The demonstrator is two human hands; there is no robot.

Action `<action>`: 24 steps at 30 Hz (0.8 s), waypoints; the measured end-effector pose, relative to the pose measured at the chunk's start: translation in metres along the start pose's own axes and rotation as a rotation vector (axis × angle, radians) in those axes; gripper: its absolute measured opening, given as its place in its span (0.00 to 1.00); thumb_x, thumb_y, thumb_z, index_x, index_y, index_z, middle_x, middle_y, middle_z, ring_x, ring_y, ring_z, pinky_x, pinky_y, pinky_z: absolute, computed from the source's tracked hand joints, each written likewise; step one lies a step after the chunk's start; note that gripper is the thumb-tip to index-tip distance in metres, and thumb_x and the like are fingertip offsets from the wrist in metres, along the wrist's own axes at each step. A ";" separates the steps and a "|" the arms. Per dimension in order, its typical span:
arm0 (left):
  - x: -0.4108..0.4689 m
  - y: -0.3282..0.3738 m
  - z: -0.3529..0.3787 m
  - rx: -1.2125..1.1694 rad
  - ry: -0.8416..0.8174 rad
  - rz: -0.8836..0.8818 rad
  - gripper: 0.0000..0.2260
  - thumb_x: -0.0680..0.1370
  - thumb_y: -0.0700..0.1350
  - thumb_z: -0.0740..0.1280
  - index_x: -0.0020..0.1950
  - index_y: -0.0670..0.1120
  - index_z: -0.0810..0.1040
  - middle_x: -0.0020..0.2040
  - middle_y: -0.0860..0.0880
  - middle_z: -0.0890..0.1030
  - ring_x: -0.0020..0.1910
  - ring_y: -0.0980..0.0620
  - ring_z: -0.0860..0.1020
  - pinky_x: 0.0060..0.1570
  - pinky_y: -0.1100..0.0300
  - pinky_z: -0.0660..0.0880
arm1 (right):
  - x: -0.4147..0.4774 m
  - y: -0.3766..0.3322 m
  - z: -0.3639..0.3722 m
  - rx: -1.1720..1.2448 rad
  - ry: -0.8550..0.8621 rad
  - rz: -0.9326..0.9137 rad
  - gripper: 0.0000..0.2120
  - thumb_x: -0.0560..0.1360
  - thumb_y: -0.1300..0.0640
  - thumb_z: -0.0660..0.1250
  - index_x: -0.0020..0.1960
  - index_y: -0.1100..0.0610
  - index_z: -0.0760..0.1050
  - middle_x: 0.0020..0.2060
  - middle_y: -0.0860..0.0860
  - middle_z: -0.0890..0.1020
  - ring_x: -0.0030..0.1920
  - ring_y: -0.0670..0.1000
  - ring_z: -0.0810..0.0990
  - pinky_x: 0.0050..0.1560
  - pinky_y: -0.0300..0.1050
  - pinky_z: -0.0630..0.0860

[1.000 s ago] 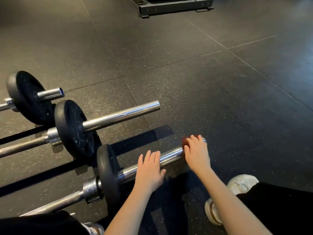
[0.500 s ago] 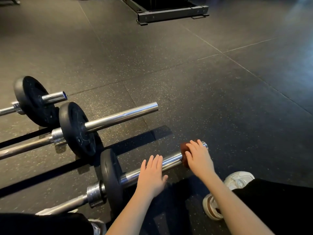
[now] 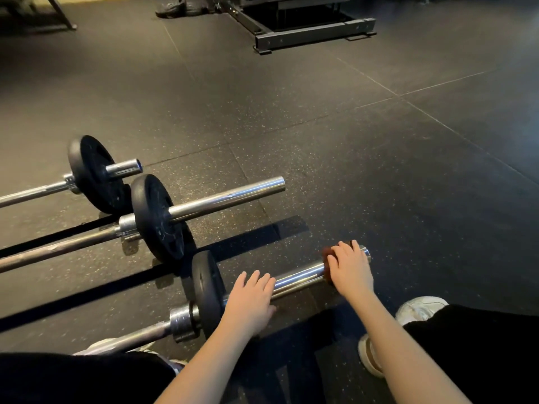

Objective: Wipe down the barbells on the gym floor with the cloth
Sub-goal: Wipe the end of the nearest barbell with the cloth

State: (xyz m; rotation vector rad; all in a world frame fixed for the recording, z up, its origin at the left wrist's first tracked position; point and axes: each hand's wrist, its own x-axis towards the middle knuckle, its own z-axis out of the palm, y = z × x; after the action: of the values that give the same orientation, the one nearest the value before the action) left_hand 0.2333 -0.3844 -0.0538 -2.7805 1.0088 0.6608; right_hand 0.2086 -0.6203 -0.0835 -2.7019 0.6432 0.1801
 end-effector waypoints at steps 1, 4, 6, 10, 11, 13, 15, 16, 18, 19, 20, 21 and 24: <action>-0.005 -0.004 -0.001 0.032 0.016 -0.013 0.28 0.83 0.53 0.55 0.79 0.46 0.48 0.79 0.47 0.51 0.78 0.47 0.47 0.76 0.47 0.43 | -0.008 -0.008 0.005 0.002 0.023 0.017 0.20 0.83 0.51 0.53 0.74 0.53 0.65 0.76 0.52 0.63 0.78 0.55 0.51 0.77 0.55 0.52; -0.015 -0.007 -0.005 0.088 0.074 0.002 0.28 0.83 0.53 0.55 0.79 0.45 0.50 0.79 0.46 0.54 0.78 0.46 0.49 0.76 0.48 0.43 | -0.029 -0.047 0.026 0.024 0.023 -0.084 0.20 0.83 0.52 0.53 0.75 0.53 0.63 0.77 0.51 0.61 0.78 0.54 0.50 0.77 0.53 0.48; -0.021 -0.009 -0.009 0.122 0.111 0.017 0.27 0.83 0.52 0.55 0.79 0.44 0.51 0.78 0.45 0.56 0.78 0.45 0.50 0.76 0.48 0.43 | -0.029 -0.060 0.031 -0.007 -0.007 -0.217 0.19 0.83 0.52 0.53 0.73 0.53 0.66 0.74 0.50 0.66 0.78 0.53 0.53 0.77 0.52 0.49; -0.043 -0.025 -0.007 0.194 0.236 0.011 0.23 0.83 0.50 0.52 0.76 0.41 0.59 0.75 0.43 0.64 0.77 0.43 0.56 0.76 0.45 0.44 | -0.012 -0.047 0.018 0.091 -0.037 -0.212 0.16 0.82 0.51 0.56 0.68 0.53 0.71 0.68 0.49 0.74 0.75 0.52 0.61 0.75 0.51 0.58; -0.048 -0.030 -0.007 0.170 0.296 -0.018 0.23 0.82 0.50 0.51 0.73 0.41 0.66 0.72 0.43 0.70 0.75 0.43 0.61 0.76 0.44 0.47 | -0.012 -0.043 0.017 0.119 -0.018 -0.162 0.17 0.82 0.51 0.56 0.68 0.53 0.71 0.69 0.49 0.73 0.76 0.52 0.60 0.75 0.52 0.57; -0.056 -0.039 -0.001 0.081 0.428 -0.092 0.24 0.78 0.52 0.51 0.65 0.42 0.77 0.64 0.45 0.78 0.69 0.44 0.71 0.75 0.46 0.56 | -0.020 -0.047 0.023 0.116 0.030 -0.085 0.18 0.83 0.51 0.55 0.71 0.53 0.68 0.73 0.50 0.68 0.77 0.53 0.55 0.76 0.52 0.52; -0.059 -0.042 0.004 -0.031 0.516 -0.133 0.24 0.77 0.52 0.53 0.64 0.41 0.78 0.64 0.45 0.78 0.68 0.44 0.72 0.71 0.47 0.58 | -0.034 -0.066 0.038 0.073 0.042 -0.123 0.20 0.83 0.51 0.54 0.74 0.53 0.65 0.75 0.50 0.64 0.78 0.54 0.51 0.76 0.52 0.48; -0.059 -0.042 0.007 -0.075 0.552 -0.157 0.24 0.76 0.52 0.54 0.65 0.40 0.77 0.66 0.44 0.77 0.68 0.43 0.71 0.70 0.47 0.58 | -0.039 -0.076 0.045 0.070 0.034 -0.185 0.20 0.83 0.51 0.53 0.74 0.53 0.65 0.76 0.50 0.63 0.78 0.54 0.51 0.76 0.52 0.48; -0.058 -0.043 0.010 -0.193 0.634 -0.239 0.25 0.77 0.52 0.54 0.68 0.39 0.74 0.68 0.43 0.74 0.71 0.44 0.68 0.72 0.48 0.56 | -0.042 -0.087 0.050 0.044 -0.016 -0.331 0.20 0.83 0.52 0.54 0.74 0.53 0.65 0.75 0.49 0.65 0.78 0.52 0.52 0.77 0.51 0.49; -0.058 -0.043 0.009 -0.277 0.668 -0.294 0.26 0.77 0.52 0.53 0.70 0.39 0.71 0.71 0.43 0.71 0.73 0.45 0.65 0.74 0.50 0.55 | -0.036 -0.087 0.046 0.032 -0.043 -0.378 0.20 0.83 0.52 0.55 0.73 0.52 0.65 0.74 0.48 0.66 0.78 0.52 0.53 0.76 0.50 0.50; -0.057 -0.044 0.009 -0.371 0.696 -0.346 0.28 0.78 0.53 0.52 0.73 0.40 0.68 0.73 0.44 0.68 0.75 0.46 0.61 0.75 0.51 0.53 | -0.029 -0.084 0.042 0.029 -0.058 -0.396 0.19 0.83 0.52 0.55 0.72 0.52 0.67 0.72 0.47 0.68 0.77 0.52 0.55 0.76 0.50 0.51; -0.056 -0.045 0.009 -0.460 0.716 -0.385 0.28 0.78 0.54 0.50 0.75 0.41 0.64 0.75 0.45 0.64 0.76 0.48 0.58 0.76 0.51 0.51 | -0.023 -0.078 0.037 0.030 -0.048 -0.384 0.18 0.82 0.52 0.56 0.71 0.52 0.69 0.70 0.47 0.70 0.77 0.52 0.57 0.76 0.49 0.52; -0.051 -0.048 0.006 -0.633 0.716 -0.410 0.28 0.79 0.52 0.50 0.77 0.43 0.59 0.77 0.48 0.59 0.77 0.52 0.53 0.76 0.52 0.50 | -0.021 -0.068 0.036 0.039 0.033 -0.209 0.19 0.83 0.51 0.55 0.73 0.52 0.66 0.73 0.48 0.67 0.78 0.53 0.54 0.76 0.50 0.49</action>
State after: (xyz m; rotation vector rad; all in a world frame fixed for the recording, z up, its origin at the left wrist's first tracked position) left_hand 0.2263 -0.3161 -0.0391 -3.7406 0.2432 -0.1359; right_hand 0.2193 -0.5416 -0.0918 -2.7164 0.3647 0.0687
